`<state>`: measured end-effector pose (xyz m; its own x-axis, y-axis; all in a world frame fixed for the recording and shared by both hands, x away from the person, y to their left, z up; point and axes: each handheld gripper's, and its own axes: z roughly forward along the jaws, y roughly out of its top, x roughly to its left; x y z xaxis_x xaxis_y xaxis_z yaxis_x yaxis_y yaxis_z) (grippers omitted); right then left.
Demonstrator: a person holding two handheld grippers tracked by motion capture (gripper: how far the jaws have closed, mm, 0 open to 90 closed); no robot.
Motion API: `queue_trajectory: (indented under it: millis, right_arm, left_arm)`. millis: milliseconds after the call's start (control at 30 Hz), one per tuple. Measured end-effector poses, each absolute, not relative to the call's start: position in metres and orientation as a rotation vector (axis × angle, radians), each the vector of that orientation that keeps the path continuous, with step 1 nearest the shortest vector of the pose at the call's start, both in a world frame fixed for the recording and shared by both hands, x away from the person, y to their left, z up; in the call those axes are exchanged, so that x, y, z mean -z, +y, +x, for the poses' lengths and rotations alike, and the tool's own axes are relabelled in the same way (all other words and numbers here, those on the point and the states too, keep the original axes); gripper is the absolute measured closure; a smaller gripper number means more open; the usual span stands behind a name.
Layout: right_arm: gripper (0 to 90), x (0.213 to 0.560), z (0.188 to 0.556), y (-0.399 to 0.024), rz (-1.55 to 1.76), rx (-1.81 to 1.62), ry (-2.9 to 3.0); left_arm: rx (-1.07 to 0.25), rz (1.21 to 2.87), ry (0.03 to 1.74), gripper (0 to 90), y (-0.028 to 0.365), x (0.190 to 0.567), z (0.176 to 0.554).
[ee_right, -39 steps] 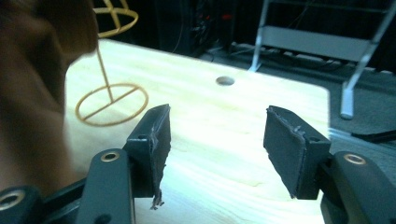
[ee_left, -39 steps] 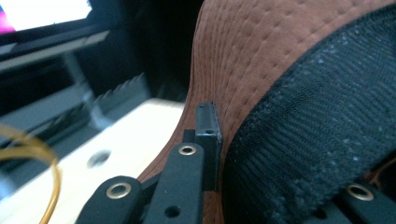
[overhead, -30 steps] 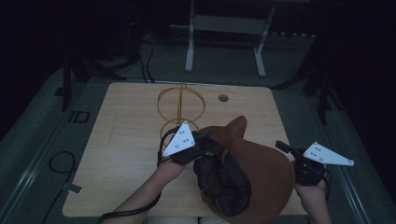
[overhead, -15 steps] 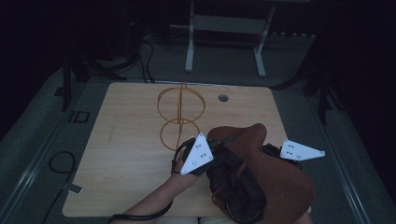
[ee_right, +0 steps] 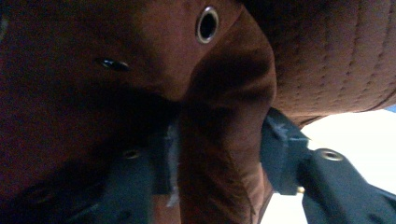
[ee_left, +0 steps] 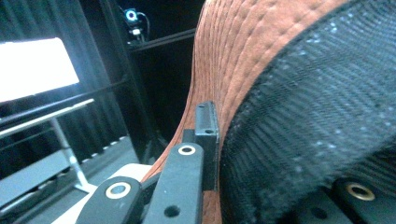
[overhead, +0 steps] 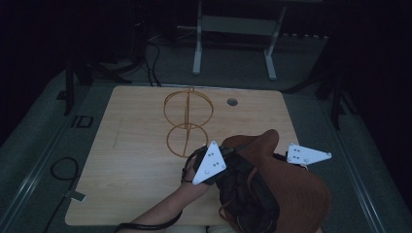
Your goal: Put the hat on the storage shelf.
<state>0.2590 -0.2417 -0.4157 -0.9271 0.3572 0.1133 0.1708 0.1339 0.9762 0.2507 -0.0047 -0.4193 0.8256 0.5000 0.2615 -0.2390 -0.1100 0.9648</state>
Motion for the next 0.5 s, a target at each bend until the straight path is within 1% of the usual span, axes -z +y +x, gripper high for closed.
queue_trajectory:
  millis: [33,67,100,133,200,267,400,433,467,500]
  right_arm:
    - [65.1,0.416,0.259,-0.242,0.529,-1.904,2.25]
    - [73.3,0.416,0.26,-0.244,0.533,-1.894,2.258]
    - [77.6,0.416,0.261,-0.245,0.532,-1.885,2.256]
    - [77.6,0.416,0.261,-0.245,0.532,-1.885,2.256]
    - [85.4,0.416,0.261,-0.249,0.538,-1.89,2.249]
    - [87.1,0.416,0.26,-0.25,0.54,-1.899,2.23]
    - [87.7,0.414,0.259,-0.252,0.54,-1.901,2.22]
    - [87.9,0.412,0.258,-0.253,0.539,-1.906,2.219]
    - [87.9,0.412,0.258,-0.253,0.539,-1.906,2.219]
    - [88.0,0.411,0.258,-0.253,0.539,-1.914,2.22]
  left_arm:
    - [-0.629,1.566,0.21,86.5,-0.005,0.419,0.251]
    - [-0.625,1.572,0.205,86.4,-0.005,0.419,0.251]
    - [-0.619,1.577,0.201,86.2,-0.005,0.419,0.251]
    - [-0.61,1.579,0.197,86.2,-0.005,0.418,0.251]
    - [-0.598,1.582,0.193,84.6,-0.005,0.416,0.252]
    - [-0.59,1.583,0.188,83.0,-0.005,0.413,0.252]
    - [-0.586,1.583,0.193,79.6,-0.004,0.409,0.254]
    - [-0.585,1.584,0.194,73.4,-0.004,0.408,0.254]
    - [-0.588,1.583,0.199,73.4,-0.003,0.407,0.254]
    - [-0.596,1.582,0.206,69.5,-0.002,0.406,0.254]
